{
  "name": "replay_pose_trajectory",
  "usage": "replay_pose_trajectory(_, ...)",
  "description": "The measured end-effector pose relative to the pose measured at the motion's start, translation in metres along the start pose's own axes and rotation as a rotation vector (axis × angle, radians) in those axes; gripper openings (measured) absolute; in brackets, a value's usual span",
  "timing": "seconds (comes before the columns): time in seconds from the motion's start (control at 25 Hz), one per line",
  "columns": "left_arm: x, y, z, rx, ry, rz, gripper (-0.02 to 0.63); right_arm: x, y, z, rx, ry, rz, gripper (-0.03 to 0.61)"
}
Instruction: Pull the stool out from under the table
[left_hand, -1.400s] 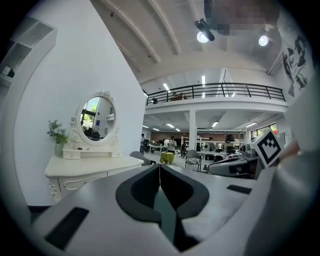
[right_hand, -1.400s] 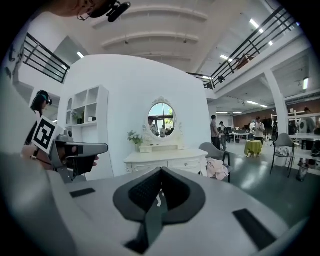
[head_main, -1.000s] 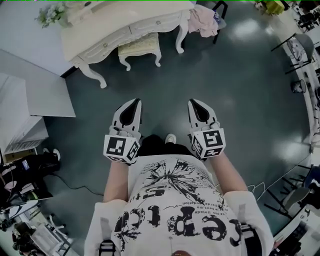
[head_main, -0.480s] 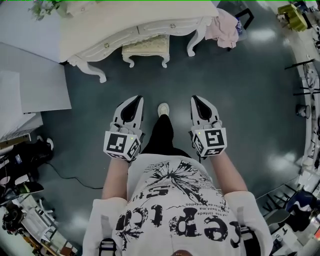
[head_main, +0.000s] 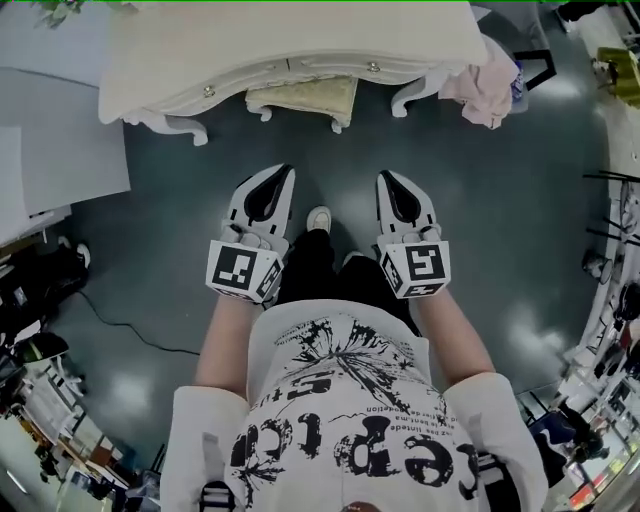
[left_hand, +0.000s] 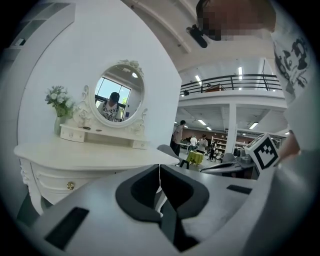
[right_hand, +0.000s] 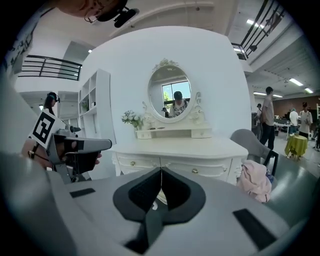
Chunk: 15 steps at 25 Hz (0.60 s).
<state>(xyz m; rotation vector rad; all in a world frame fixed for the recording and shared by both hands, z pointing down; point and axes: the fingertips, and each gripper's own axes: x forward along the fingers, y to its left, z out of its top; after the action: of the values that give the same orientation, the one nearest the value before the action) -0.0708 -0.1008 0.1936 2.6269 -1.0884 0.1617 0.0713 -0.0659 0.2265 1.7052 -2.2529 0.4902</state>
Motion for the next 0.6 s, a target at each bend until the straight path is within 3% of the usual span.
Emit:
replay_pose_trajectory(0.24, 0.027, 0.02, -0.061, -0.07, 0.024, 0.092, 0.021, 0.063, -0.032, -0.051, 0.042, 0.021, 0.088, 0.017)
replay_pose_trajectory(0.48, 0.036, 0.047, -0.159, -0.164, 0.037, 0.233, 0.021, 0.135, -0.057, -0.16, -0.051, 0.117, 0.139, 0.017)
replay_pose_trajectory(0.6, 0.037, 0.059, -0.216, -0.167, 0.073, 0.279, 0.021, 0.163, -0.067, -0.22, -0.057, 0.159, 0.136, 0.017)
